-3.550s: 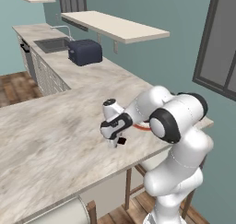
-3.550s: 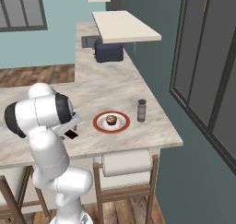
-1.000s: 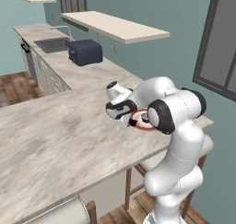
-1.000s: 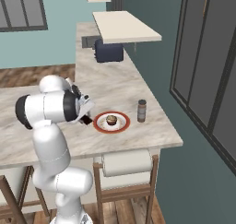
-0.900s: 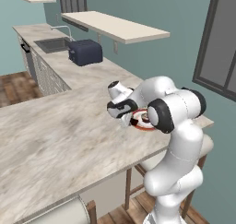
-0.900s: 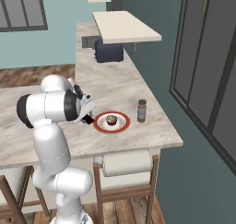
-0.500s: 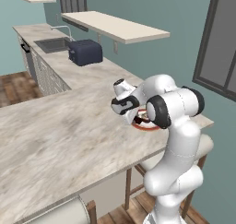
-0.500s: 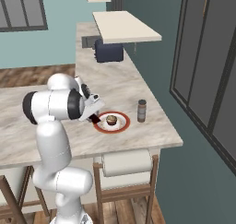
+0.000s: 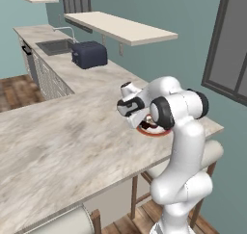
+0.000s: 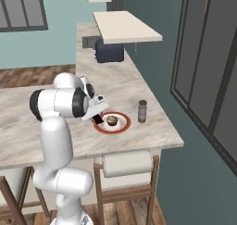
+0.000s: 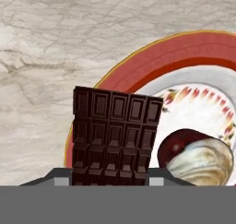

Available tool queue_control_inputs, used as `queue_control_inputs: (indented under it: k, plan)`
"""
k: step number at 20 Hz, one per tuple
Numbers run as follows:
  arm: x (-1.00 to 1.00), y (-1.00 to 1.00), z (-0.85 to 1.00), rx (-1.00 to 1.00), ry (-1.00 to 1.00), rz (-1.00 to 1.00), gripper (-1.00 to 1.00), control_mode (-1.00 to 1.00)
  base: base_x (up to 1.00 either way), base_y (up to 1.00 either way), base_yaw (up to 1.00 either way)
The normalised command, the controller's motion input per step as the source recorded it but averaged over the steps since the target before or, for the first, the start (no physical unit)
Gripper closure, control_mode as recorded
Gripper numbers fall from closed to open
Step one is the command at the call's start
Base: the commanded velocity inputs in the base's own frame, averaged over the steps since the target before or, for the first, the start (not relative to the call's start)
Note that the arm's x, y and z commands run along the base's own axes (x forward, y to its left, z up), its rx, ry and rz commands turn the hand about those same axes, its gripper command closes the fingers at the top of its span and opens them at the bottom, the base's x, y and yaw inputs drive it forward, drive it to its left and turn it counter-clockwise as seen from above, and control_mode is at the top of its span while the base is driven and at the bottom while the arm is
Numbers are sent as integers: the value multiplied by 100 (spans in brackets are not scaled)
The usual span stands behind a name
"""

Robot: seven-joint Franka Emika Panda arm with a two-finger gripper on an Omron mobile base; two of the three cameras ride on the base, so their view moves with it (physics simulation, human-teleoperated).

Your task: Take the cinnamon bottle from the cabinet and place it on the dining table, next to the plate with the cupcake. Then take the chocolate from the dining counter and place it on the cupcake plate.

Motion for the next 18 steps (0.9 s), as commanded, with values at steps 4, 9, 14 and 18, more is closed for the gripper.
queue_control_inputs:
  k: [4, 9, 14, 18]
  plan:
    - [3, -14, -22, 0, 0, -13, 100, -100, 0, 0, 0]
    - [17, -9, -13, 0, 0, -14, 100, -100, 0, 0, 0]
    - [20, -4, -6, 0, -1, -11, -100, -100, 0, 0, 0]
    - [15, -1, -8, 0, 0, -10, -100, -100, 0, 0, 0]
